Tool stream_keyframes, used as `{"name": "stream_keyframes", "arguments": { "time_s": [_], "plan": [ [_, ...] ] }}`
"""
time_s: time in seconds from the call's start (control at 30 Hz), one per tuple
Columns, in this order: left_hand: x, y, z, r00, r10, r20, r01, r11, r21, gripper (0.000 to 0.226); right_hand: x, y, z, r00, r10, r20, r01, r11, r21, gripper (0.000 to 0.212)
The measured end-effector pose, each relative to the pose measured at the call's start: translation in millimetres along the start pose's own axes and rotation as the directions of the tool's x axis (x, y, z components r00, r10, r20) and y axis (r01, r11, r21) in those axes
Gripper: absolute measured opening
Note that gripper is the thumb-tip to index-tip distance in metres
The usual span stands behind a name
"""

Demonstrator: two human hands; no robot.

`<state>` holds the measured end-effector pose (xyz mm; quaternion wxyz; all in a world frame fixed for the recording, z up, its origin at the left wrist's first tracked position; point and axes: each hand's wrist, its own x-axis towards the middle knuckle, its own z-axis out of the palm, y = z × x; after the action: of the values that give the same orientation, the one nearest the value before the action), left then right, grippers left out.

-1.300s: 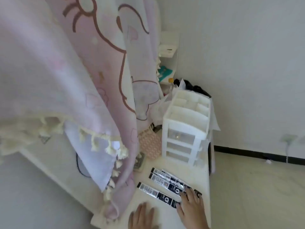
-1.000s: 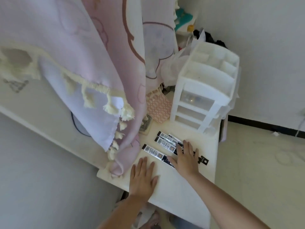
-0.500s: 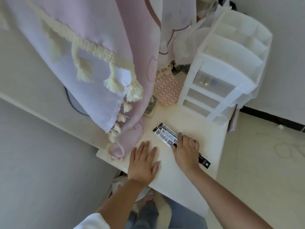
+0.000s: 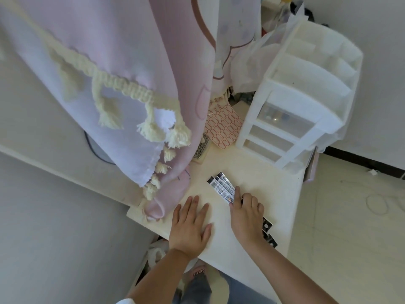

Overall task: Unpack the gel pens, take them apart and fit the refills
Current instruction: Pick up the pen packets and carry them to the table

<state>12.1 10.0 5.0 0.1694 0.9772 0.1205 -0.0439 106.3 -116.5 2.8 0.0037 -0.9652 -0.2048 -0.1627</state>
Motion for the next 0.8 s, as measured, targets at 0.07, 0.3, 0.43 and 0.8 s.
{"name": "stream_keyframes", "arguments": {
  "time_s": [0.07,0.3,0.43,0.8],
  "plan": [
    [-0.1,-0.1,-0.1,1.0,-0.001,0.004,0.001,1.0,-0.003,0.054,-0.1,3.1,-1.6,1.0,-0.009,0.001,0.009,0.999,0.032,0.04],
    [-0.4,2.0,-4.4,0.998,-0.009,0.064,0.009,1.0,-0.005,0.054,15.0,-2.3,-21.1,0.977,0.049,0.205,-0.061,0.997,0.054,0.078],
    [-0.7,2.8,-5.9,0.998,-0.012,0.067,0.013,1.0,-0.008,0.054,18.7,-0.3,-25.2,0.951,0.065,0.303,-0.102,0.989,0.106,0.084],
    [0.9,13.2,-9.4,0.999,-0.031,0.011,0.03,0.996,0.079,0.056,-8.4,43.0,-46.7,0.932,0.057,0.357,-0.13,0.974,0.186,0.045]
  ]
}}
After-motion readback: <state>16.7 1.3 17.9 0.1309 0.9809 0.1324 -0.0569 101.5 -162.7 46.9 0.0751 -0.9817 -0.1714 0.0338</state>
